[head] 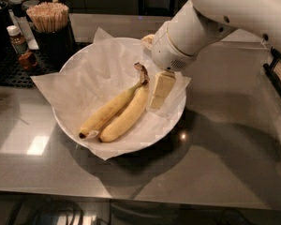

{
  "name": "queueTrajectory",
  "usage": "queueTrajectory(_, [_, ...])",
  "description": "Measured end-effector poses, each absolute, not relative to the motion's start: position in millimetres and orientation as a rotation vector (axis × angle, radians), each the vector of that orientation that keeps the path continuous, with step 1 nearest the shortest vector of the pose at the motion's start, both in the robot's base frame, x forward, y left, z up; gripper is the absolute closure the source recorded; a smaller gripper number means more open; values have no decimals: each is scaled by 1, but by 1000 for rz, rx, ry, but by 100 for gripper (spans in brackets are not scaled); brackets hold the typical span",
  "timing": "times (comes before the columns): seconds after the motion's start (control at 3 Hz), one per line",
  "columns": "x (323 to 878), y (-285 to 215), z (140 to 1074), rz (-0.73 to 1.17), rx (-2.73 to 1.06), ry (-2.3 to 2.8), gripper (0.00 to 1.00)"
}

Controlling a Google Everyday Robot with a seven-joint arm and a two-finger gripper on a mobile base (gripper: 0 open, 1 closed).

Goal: Pick banana from white bowl

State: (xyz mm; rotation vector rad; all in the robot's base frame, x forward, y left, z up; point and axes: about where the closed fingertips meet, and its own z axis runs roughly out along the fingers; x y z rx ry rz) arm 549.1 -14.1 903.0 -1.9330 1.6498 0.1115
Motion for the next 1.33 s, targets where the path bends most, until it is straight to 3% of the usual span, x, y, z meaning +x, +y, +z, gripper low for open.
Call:
queueTrajectory(1.0, [547, -15, 897, 112, -1908, 1674, 62])
queueTrajectory(1.33, [548, -16, 895, 110, -1897, 1687, 62])
